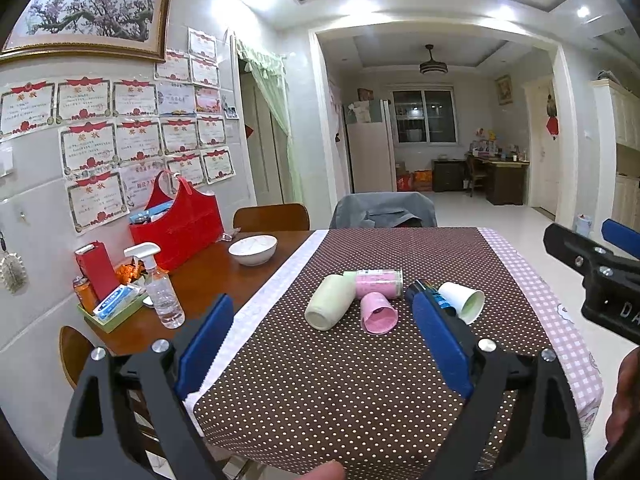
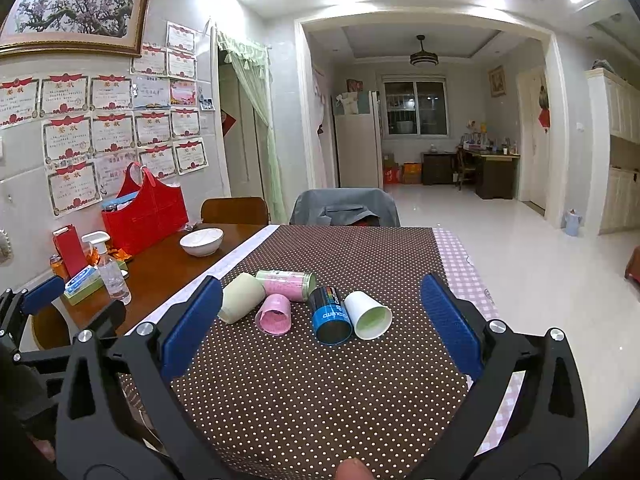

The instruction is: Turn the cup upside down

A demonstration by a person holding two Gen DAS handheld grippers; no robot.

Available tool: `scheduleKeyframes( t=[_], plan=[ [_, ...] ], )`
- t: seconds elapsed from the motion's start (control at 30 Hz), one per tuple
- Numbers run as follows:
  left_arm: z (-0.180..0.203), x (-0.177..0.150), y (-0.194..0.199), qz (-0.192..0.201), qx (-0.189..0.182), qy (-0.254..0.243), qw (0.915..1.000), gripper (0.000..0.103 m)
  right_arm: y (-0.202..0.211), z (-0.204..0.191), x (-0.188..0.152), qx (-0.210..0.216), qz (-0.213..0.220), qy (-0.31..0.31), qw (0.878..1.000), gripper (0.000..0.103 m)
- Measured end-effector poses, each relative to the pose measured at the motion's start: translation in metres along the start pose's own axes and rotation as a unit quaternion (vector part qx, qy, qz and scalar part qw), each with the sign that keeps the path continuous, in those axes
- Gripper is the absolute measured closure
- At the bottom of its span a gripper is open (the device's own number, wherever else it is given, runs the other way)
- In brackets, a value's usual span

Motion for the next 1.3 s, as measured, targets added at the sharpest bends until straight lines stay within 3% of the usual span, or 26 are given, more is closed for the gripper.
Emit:
scheduleKeyframes(
  t=[0.73, 1.3],
  plan=[
    [-0.002, -0.003, -0.009, -0.012, -0.006, 0.001, 0.9999, 0.013, -0.012, 0.018, -0.003, -0.001, -0.013, -0.01, 1.0, 0.006],
    [0.012, -0.003, -0.062, -0.053, 0.001, -0.016, 0.9985, 0.013, -0.06, 0.019, -0.011, 0.006, -0.049, 0.0, 0.999, 0.006]
  ],
)
Point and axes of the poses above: each gripper's, at about its wrist camera, not at the fingertips, and y roughly against the way its jaws point, z to its right, x to its top, the point moved 1 cm from there along -y, roughly the way its jaws point, and after that the axes turned 15 degrees about y, right-handed, at the moved point
